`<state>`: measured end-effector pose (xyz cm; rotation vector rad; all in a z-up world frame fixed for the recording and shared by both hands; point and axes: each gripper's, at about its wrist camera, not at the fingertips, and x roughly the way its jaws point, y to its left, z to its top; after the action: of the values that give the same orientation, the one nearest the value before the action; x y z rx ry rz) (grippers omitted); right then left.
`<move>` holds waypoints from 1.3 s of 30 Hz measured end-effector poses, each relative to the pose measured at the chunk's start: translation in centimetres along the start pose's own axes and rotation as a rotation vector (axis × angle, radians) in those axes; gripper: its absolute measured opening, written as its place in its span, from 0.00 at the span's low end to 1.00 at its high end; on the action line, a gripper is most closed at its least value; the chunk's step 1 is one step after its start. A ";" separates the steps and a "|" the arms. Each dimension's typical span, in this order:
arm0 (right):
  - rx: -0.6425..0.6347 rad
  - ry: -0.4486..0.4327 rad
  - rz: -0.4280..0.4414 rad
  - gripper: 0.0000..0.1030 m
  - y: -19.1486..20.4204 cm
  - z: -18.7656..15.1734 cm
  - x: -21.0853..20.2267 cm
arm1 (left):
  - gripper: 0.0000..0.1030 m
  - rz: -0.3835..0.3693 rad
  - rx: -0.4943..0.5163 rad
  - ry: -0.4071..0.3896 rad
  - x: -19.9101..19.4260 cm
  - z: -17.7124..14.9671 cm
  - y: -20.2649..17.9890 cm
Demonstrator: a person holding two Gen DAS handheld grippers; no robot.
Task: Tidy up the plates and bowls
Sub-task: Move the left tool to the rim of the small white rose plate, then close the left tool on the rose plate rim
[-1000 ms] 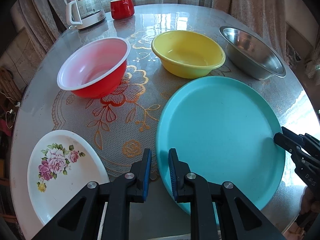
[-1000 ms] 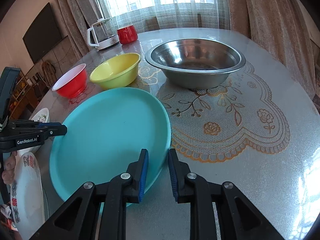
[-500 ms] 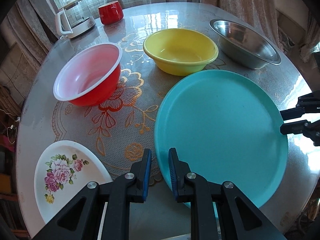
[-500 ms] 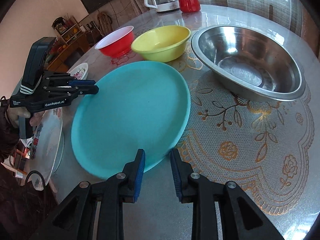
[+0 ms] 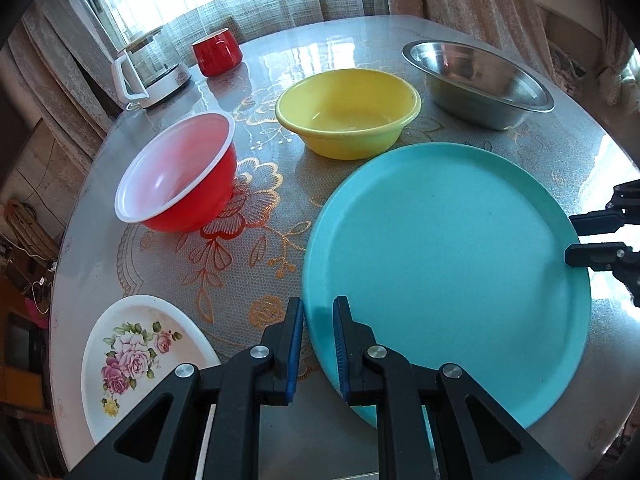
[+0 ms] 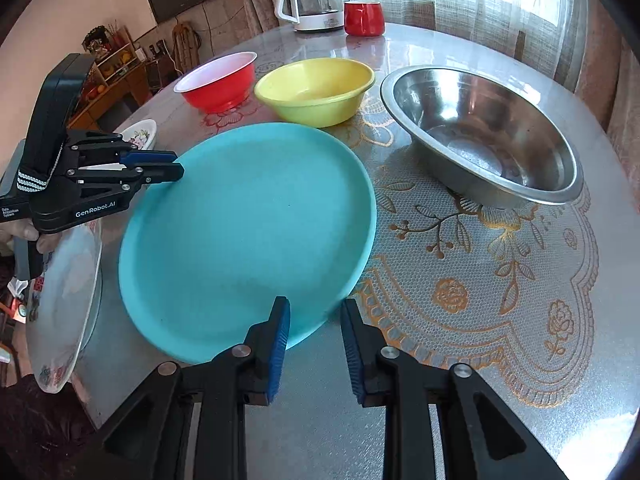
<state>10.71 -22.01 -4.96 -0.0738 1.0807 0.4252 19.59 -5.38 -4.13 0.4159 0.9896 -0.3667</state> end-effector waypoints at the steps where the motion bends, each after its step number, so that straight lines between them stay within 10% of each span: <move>1: 0.011 -0.001 -0.012 0.26 0.3 -0.1 0.1 | 0.14 -0.007 -0.006 -0.001 -0.2 -0.3 0.0; 12: 0.199 -0.033 -0.075 0.32 0.4 -1.3 -0.8 | 0.20 -0.137 -0.199 -0.083 -3.1 -1.0 2.4; 25: 0.313 -0.152 -0.067 0.35 0.4 -1.4 -4.7 | 0.26 -0.069 -0.473 -0.189 -9.0 -7.9 10.9; 33: 0.310 -0.110 0.038 0.35 3.7 0.9 -2.0 | 0.27 -0.005 -0.677 -0.182 -10.0 -14.7 16.9; 39: 0.355 0.007 -0.057 0.35 4.0 1.7 0.9 | 0.26 -0.006 -0.726 -0.158 -8.6 -17.0 18.3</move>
<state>11.05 -17.60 -4.34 0.2083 1.1442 0.1775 11.73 19.79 -1.82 -0.2708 0.9003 -0.0273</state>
